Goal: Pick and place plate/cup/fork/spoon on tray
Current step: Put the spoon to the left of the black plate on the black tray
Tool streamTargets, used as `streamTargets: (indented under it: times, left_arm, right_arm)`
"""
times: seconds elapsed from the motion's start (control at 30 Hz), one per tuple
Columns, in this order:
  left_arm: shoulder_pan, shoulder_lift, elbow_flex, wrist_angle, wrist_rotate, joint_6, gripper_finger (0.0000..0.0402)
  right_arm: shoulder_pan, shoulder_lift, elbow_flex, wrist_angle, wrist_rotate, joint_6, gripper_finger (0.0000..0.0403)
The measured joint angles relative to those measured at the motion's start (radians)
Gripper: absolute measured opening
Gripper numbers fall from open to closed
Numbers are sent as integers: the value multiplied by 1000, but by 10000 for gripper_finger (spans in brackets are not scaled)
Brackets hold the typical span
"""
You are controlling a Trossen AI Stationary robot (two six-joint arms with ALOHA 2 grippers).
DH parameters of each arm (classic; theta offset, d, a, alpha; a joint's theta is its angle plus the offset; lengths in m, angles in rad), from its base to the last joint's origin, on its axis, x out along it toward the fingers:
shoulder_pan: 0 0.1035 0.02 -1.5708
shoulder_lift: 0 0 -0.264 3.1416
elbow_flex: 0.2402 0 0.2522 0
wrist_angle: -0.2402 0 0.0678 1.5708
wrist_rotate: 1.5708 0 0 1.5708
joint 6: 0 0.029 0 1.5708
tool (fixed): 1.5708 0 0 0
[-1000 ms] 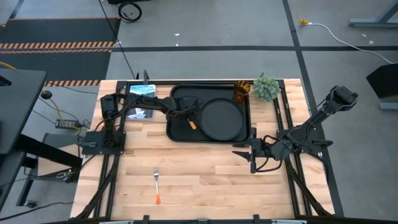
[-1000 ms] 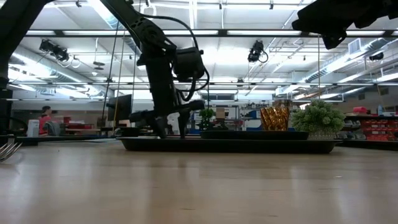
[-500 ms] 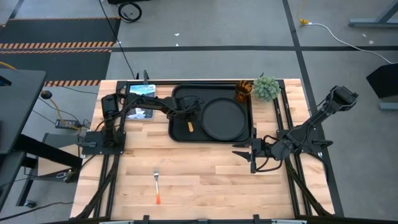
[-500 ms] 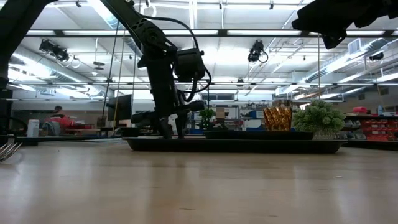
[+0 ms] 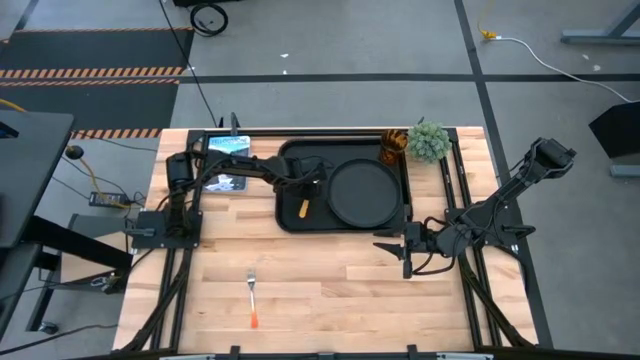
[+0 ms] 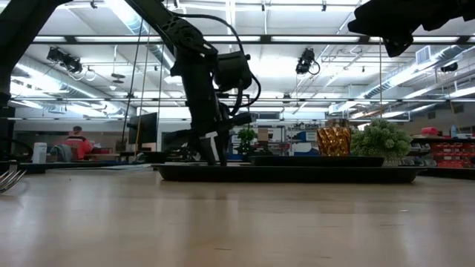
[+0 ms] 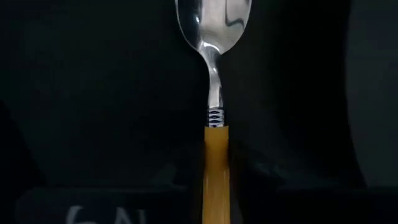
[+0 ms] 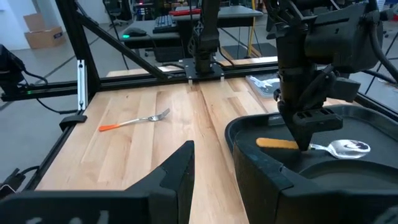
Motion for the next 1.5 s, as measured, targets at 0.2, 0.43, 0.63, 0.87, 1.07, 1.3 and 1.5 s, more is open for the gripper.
streamTargets:
  times: [0.2, 0.43, 0.63, 0.87, 1.07, 1.3, 1.5]
  left_arm:
    - [-15, 0, 0, -1, -9, -25, 80]
    - [-27, -1, 2, 22, -15, -60, 80]
    - [-27, -3, 2, 22, -25, -135, 80]
    - [-27, 11, 3, 21, -44, -223, 80]
    - [-36, 11, 3, 38, -97, -262, 80]
    - [-39, 11, 3, 52, -100, -256, 80]
    - [-38, 11, 3, 51, -98, -229, 80]
  right_arm:
    - [0, 0, 0, 13, 0, -2, 118]
    - [0, 0, 0, 16, -1, -7, 118]
    - [0, 0, 0, 37, -19, -8, 118]
    - [9, 0, 0, 71, -62, -8, 118]
    - [24, 0, 0, 73, -62, -22, 118]
    - [27, 0, 0, 80, -61, -27, 118]
    - [27, 0, 0, 80, -61, -26, 118]
